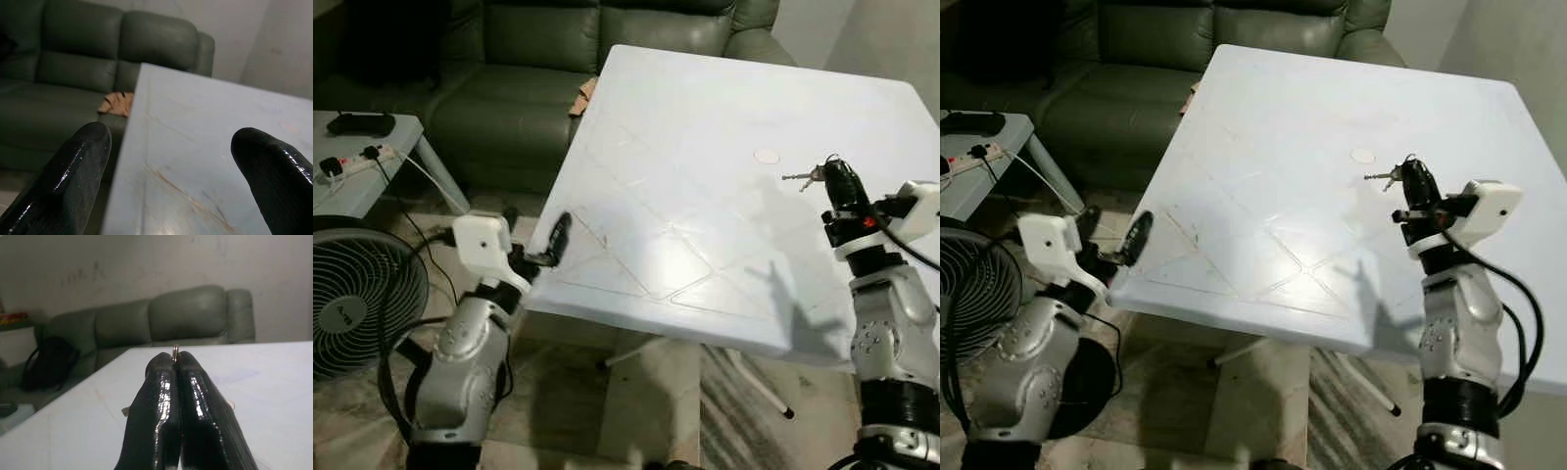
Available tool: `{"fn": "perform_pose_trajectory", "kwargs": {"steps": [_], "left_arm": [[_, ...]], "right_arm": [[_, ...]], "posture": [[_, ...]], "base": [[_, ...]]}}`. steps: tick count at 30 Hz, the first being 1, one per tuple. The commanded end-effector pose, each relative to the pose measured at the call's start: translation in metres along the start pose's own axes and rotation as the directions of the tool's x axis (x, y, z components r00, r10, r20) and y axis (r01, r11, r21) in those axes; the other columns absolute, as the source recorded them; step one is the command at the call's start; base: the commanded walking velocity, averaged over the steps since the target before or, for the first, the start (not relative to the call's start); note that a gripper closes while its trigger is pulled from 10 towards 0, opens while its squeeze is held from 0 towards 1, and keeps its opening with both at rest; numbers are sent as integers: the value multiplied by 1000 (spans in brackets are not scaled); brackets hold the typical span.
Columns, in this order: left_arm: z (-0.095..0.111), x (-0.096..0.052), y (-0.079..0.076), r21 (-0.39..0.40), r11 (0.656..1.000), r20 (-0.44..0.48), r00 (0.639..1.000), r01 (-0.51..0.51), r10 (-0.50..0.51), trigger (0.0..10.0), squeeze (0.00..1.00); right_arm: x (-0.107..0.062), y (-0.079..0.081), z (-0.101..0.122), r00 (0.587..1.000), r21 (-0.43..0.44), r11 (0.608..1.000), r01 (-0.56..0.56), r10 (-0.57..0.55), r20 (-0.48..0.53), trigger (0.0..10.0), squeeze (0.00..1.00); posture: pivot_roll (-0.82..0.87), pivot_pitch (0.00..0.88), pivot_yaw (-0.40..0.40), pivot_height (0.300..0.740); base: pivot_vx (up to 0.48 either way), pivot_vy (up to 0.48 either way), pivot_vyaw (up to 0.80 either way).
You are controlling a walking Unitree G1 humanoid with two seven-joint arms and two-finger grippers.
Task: Hang keys on a hook
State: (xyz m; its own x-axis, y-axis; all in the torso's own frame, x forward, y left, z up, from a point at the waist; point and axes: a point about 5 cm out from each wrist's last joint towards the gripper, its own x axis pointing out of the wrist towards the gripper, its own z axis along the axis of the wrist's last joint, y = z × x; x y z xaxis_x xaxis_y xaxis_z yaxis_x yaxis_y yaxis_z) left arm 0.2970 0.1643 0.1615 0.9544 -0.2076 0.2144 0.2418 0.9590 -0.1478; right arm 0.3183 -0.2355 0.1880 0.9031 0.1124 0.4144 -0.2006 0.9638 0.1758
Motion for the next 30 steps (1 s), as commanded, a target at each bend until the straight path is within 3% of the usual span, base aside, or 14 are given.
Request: {"fn": "perform_pose_trajectory", "kwargs": {"steps": [1, 2, 4, 9, 17, 30], "left_arm": [[0, 1, 5, 1, 1000, 4, 1000, -23, 23, 10000, 0], [0, 3, 8, 4, 1000, 12, 999, -31, 31, 10000, 0], [-1, 5, 9, 6, 999, 14, 999, -35, 35, 10000, 0], [-6, 8, 14, 13, 999, 16, 999, -46, 45, 10000, 0], [-22, 7, 23, 17, 997, -17, 997, -79, 79, 10000, 0], [-24, 11, 29, 22, 994, 7, 994, -105, 105, 10000, 0]], "right_arm": [[0, 7, 2, 1000, -12, 1000, -11, 11, -3, 10000, 0], [-6, 17, -8, 999, -8, 1000, -17, 16, -34, 10000, 0], [-9, 22, -15, 998, -8, 1000, -13, 13, -55, 10000, 0], [-17, 26, -25, 996, -1, 1000, 19, -19, -91, 10000, 0], [-35, 24, -49, 982, -66, 996, 62, -73, -174, 10000, 0], [-36, 22, -65, 961, -148, 986, 79, -115, -251, 10000, 0]], "posture": [[-35, 6, -22, 740], [-29, 0, -20, 740], [-27, 0, -19, 740], [-17, 0, -20, 740], [-17, 0, -14, 740], [-11, 0, -15, 740]], "base": [[0, 0, 0], [0, 0, 0], [0, 0, 0], [0, 0, 0], [0, 0, 0], [0, 0, 0]]}}
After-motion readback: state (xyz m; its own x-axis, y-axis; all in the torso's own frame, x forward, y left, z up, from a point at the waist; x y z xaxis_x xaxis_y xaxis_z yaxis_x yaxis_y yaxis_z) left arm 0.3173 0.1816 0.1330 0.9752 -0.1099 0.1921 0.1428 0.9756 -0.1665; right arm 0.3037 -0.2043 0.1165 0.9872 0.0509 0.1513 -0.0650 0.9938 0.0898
